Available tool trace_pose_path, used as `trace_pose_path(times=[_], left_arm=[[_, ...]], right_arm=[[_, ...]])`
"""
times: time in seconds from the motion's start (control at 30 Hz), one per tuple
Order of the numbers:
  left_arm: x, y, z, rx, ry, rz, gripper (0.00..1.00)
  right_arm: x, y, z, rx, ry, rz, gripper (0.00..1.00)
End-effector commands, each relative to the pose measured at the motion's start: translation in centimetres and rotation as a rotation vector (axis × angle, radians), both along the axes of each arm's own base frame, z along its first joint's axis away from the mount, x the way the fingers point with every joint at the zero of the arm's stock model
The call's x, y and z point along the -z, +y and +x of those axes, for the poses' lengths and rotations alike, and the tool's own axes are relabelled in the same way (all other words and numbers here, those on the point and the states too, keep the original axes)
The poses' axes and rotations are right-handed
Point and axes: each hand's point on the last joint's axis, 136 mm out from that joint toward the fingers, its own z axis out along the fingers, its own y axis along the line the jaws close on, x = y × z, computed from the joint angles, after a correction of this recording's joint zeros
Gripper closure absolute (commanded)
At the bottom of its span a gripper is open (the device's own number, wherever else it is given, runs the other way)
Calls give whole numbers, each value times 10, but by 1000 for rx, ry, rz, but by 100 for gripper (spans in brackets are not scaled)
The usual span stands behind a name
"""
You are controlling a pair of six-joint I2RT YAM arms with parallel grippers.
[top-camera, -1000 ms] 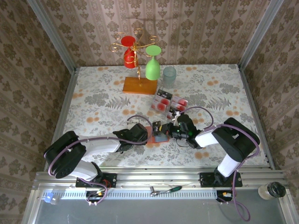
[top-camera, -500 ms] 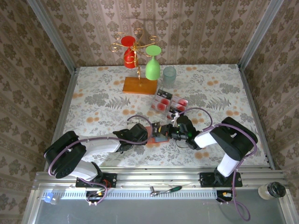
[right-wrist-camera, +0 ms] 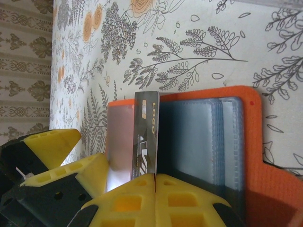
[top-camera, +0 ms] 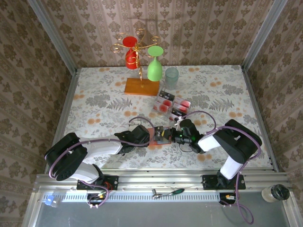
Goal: Put the credit cards into the card holder
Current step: Insert the credit card into the card slot.
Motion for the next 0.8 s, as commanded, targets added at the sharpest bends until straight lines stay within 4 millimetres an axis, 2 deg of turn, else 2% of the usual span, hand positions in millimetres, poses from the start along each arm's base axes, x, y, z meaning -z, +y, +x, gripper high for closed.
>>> trace_pose_path(times=[0.0,0.77], left_arm=[[5,5,-1,-16,4,29,0],[4,4,0,-15,1,26,0]], right_arm=[[11,-4,-15,-32,34,-37,100],[17,-3,-29,-72,89,-84,100]])
